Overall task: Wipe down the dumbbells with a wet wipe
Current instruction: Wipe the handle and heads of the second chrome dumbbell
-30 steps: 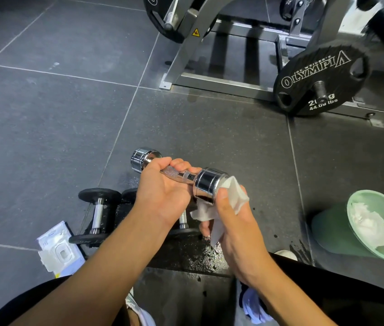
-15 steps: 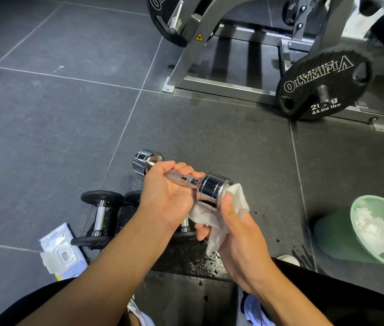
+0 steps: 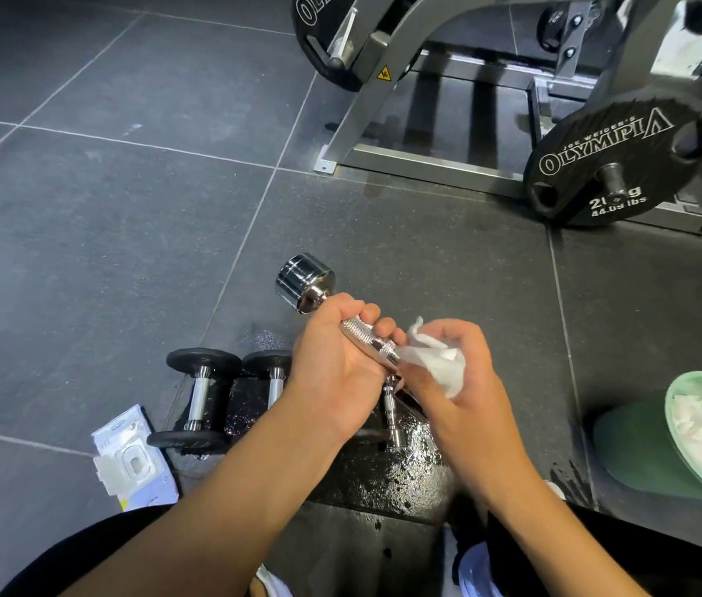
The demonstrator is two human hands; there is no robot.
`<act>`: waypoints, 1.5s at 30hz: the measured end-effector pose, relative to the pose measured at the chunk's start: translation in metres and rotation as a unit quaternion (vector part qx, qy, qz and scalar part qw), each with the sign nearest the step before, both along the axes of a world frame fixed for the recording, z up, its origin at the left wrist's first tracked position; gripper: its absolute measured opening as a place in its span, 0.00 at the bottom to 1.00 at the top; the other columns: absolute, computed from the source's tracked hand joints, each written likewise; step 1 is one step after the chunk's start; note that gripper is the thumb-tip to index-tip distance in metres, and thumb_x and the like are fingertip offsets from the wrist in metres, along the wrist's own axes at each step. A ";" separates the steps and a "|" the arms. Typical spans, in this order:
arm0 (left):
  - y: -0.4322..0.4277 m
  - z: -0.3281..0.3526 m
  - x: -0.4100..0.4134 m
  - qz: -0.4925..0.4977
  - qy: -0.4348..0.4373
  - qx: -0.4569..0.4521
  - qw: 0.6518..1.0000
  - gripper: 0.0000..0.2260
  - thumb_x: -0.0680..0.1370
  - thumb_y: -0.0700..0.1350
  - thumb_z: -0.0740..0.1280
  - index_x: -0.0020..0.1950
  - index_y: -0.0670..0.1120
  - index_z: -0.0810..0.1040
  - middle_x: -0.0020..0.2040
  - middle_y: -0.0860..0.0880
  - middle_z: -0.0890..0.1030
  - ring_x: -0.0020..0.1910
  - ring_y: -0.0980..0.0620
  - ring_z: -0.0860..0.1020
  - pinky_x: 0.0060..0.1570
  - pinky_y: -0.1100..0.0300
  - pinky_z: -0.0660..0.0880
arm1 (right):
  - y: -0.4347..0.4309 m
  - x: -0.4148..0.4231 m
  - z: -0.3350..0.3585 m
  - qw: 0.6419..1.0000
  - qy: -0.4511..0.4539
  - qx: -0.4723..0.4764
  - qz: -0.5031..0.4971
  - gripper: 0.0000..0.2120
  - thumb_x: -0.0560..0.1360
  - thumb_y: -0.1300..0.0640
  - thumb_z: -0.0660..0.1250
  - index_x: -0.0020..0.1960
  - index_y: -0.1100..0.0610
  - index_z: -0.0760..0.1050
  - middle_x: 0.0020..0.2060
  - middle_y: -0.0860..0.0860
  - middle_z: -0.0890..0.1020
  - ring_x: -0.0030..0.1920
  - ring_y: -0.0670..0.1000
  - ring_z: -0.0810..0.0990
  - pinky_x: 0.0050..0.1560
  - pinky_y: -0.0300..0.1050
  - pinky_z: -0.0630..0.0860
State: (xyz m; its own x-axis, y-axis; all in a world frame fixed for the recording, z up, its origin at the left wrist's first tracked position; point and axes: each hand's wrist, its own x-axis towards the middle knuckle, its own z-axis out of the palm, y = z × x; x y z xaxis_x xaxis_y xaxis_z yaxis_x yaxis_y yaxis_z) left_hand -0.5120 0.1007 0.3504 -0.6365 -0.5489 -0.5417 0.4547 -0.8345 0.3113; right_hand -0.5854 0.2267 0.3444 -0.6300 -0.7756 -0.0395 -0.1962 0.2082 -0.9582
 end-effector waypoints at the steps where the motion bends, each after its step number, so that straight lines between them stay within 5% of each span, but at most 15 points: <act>1: 0.001 -0.001 0.000 -0.004 -0.004 -0.008 1.000 0.09 0.80 0.35 0.60 0.43 0.47 0.68 0.35 0.48 0.70 0.33 0.50 0.70 0.43 0.53 0.73 | 0.000 -0.002 0.001 0.999 0.052 0.010 0.009 0.13 0.78 0.56 0.74 0.57 0.45 0.73 0.50 0.42 0.83 0.48 0.44 0.82 0.44 0.34 0.74; 3: 0.003 0.000 0.001 -0.016 -0.014 -0.017 1.000 0.08 0.81 0.35 0.61 0.46 0.47 0.70 0.36 0.47 0.74 0.35 0.48 0.74 0.43 0.51 0.76 | 0.000 -0.005 0.001 0.992 0.123 0.021 0.014 0.16 0.77 0.60 0.75 0.56 0.43 0.74 0.52 0.43 0.82 0.50 0.44 0.81 0.45 0.31 0.72; 6: 0.007 0.004 0.000 -0.033 -0.032 -0.010 0.999 0.13 0.82 0.38 0.61 0.40 0.45 0.78 0.35 0.46 0.78 0.36 0.48 0.77 0.45 0.50 0.75 | -0.004 -0.009 0.014 0.995 0.096 -0.008 -0.030 0.15 0.77 0.55 0.75 0.58 0.43 0.74 0.51 0.40 0.82 0.47 0.44 0.82 0.42 0.35 0.74; 10: 0.012 0.008 0.001 -0.086 -0.045 -0.020 0.995 0.13 0.82 0.48 0.61 0.39 0.46 0.75 0.35 0.46 0.80 0.35 0.48 0.79 0.42 0.53 0.75 | -0.015 -0.012 0.027 0.995 0.099 0.004 -0.013 0.23 0.74 0.50 0.76 0.65 0.41 0.70 0.53 0.41 0.81 0.45 0.46 0.81 0.41 0.39 0.75; 13: 0.016 0.008 0.000 -0.093 -0.042 -0.029 0.994 0.15 0.82 0.54 0.63 0.43 0.47 0.81 0.40 0.46 0.83 0.40 0.48 0.84 0.46 0.52 0.78 | -0.026 -0.005 0.028 0.978 0.164 0.087 0.091 0.30 0.75 0.46 0.74 0.73 0.43 0.66 0.60 0.42 0.80 0.56 0.43 0.79 0.57 0.36 0.73; 15: 0.019 0.010 0.000 -0.104 -0.039 -0.031 0.993 0.14 0.82 0.57 0.65 0.49 0.47 0.80 0.43 0.46 0.82 0.45 0.49 0.83 0.51 0.53 0.79 | -0.030 -0.002 0.027 0.949 0.230 0.150 0.154 0.35 0.74 0.44 0.70 0.78 0.45 0.62 0.67 0.42 0.76 0.70 0.45 0.72 0.77 0.51 0.62; 18: 0.022 0.005 0.000 -0.145 -0.055 -0.044 0.987 0.10 0.81 0.52 0.68 0.50 0.46 0.81 0.44 0.46 0.82 0.44 0.50 0.83 0.51 0.55 0.80 | -0.028 -0.008 0.031 0.931 0.224 0.205 0.205 0.45 0.74 0.47 0.71 0.82 0.46 0.47 0.69 0.37 0.73 0.73 0.40 0.66 0.82 0.55 0.44; 20: 0.024 -0.001 -0.001 -0.157 -0.060 -0.050 0.985 0.04 0.80 0.45 0.69 0.50 0.45 0.82 0.42 0.47 0.82 0.43 0.50 0.83 0.51 0.54 0.79 | -0.024 -0.014 0.032 0.927 0.187 0.219 0.239 0.50 0.73 0.47 0.71 0.82 0.45 0.40 0.65 0.34 0.73 0.67 0.36 0.66 0.82 0.57 0.48; 23: 0.026 -0.012 -0.005 -0.153 -0.103 -0.068 0.980 0.13 0.77 0.35 0.66 0.61 0.43 0.80 0.42 0.46 0.83 0.40 0.50 0.83 0.39 0.57 0.80 | -0.018 -0.029 0.029 0.945 0.058 0.182 0.264 0.53 0.68 0.50 0.75 0.79 0.35 0.43 0.65 0.30 0.71 0.66 0.37 0.73 0.74 0.54 0.70; 27: 0.026 -0.013 -0.004 -0.167 -0.097 -0.077 0.978 0.23 0.75 0.31 0.64 0.68 0.45 0.79 0.56 0.39 0.86 0.48 0.43 0.86 0.40 0.52 0.83 | -0.006 -0.047 0.034 0.970 -0.084 0.109 0.200 0.45 0.70 0.53 0.82 0.76 0.37 0.58 0.72 0.35 0.70 0.72 0.32 0.70 0.64 0.33 0.74; 30: 0.023 -0.015 -0.003 -0.142 -0.097 -0.052 0.984 0.23 0.74 0.29 0.63 0.67 0.44 0.80 0.60 0.36 0.85 0.57 0.36 0.85 0.53 0.45 0.82 | 0.001 -0.060 0.032 0.983 -0.141 0.104 0.052 0.28 0.69 0.38 0.78 0.63 0.48 0.75 0.60 0.49 0.83 0.61 0.44 0.82 0.58 0.47 0.81; 33: 0.018 -0.016 -0.003 -0.125 -0.105 -0.044 0.986 0.24 0.74 0.30 0.62 0.70 0.41 0.78 0.65 0.32 0.82 0.62 0.33 0.83 0.62 0.40 0.79 | 0.008 -0.063 0.027 0.944 -0.198 0.239 0.108 0.28 0.68 0.31 0.75 0.56 0.53 0.83 0.47 0.55 0.85 0.43 0.49 0.83 0.47 0.50 0.81; 37: 0.012 -0.016 -0.003 -0.113 -0.137 -0.075 0.981 0.23 0.76 0.32 0.61 0.70 0.40 0.78 0.66 0.33 0.82 0.65 0.30 0.81 0.67 0.32 0.75 | 0.009 -0.043 0.020 0.899 -0.299 0.255 0.191 0.27 0.67 0.42 0.80 0.62 0.51 0.83 0.50 0.52 0.88 0.45 0.57 0.83 0.45 0.47 0.81; 41: 0.009 -0.012 -0.001 -0.121 -0.154 -0.108 0.975 0.21 0.75 0.33 0.60 0.68 0.38 0.79 0.63 0.33 0.83 0.60 0.35 0.83 0.57 0.44 0.80 | 0.004 -0.039 0.014 0.882 -0.362 0.248 0.173 0.25 0.65 0.49 0.83 0.58 0.59 0.84 0.46 0.58 0.86 0.47 0.59 0.80 0.42 0.46 0.81; 45: 0.005 -0.013 0.002 -0.140 -0.165 -0.174 0.961 0.22 0.76 0.33 0.57 0.67 0.41 0.80 0.61 0.37 0.85 0.59 0.36 0.83 0.60 0.44 0.78 | 0.005 -0.026 0.014 0.900 -0.340 0.217 0.167 0.16 0.65 0.56 0.80 0.50 0.62 0.84 0.41 0.58 0.84 0.41 0.59 0.76 0.36 0.46 0.75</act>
State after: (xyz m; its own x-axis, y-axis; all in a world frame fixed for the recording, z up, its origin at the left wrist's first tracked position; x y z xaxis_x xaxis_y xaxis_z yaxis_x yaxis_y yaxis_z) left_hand -0.5097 0.1060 0.3377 -0.6114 -0.5649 -0.5541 0.0558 -0.7293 0.6820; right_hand -0.6119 0.2313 0.3586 -0.0804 -0.7360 -0.6721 0.2835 0.6296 -0.7233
